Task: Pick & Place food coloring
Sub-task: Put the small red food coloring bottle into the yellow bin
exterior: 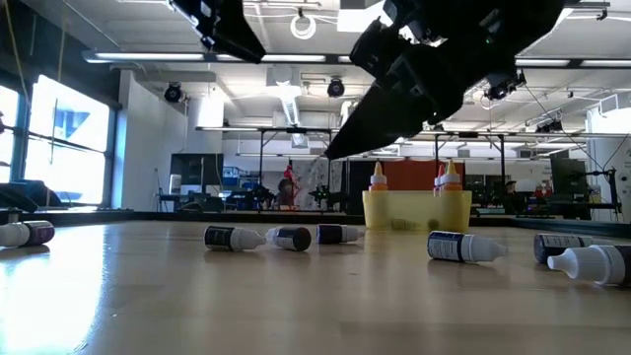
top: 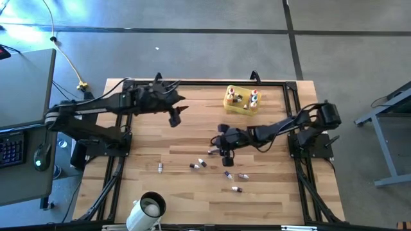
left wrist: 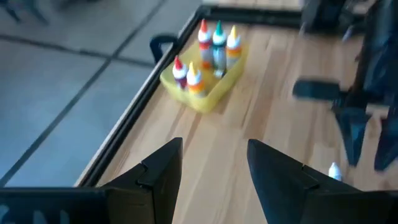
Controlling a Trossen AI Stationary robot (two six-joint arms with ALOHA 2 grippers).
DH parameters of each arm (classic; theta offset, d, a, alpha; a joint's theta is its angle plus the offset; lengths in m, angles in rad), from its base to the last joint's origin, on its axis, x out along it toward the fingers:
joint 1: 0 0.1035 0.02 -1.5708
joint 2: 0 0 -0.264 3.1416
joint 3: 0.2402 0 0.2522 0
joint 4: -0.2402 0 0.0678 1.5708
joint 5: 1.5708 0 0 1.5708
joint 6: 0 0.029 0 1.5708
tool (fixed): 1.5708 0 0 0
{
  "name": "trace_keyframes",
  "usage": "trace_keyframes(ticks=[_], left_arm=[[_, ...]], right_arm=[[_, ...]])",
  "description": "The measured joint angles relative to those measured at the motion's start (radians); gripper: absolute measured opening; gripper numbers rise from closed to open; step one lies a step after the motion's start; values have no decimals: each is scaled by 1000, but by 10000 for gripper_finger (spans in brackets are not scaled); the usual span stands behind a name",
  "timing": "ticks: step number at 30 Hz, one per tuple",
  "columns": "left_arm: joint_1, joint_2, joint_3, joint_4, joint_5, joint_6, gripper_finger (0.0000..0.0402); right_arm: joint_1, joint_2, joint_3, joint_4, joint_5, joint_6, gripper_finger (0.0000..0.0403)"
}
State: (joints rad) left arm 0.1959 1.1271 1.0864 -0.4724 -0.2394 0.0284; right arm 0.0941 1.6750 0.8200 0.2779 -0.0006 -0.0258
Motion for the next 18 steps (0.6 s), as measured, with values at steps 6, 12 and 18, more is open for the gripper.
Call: trace_keyframes(ticks=[6, 12, 18], left_arm=[[0, -108, -156, 149, 107, 0, 179], [0, -116, -182, 160, 155, -1, 179], [0, -111, -182, 159, 155, -1, 179]], right_arm=[[35, 140, 0, 218, -12, -64, 113], [6, 263, 0, 398, -100, -79, 112], [-53, 288, 0, 421, -137, -82, 112]])
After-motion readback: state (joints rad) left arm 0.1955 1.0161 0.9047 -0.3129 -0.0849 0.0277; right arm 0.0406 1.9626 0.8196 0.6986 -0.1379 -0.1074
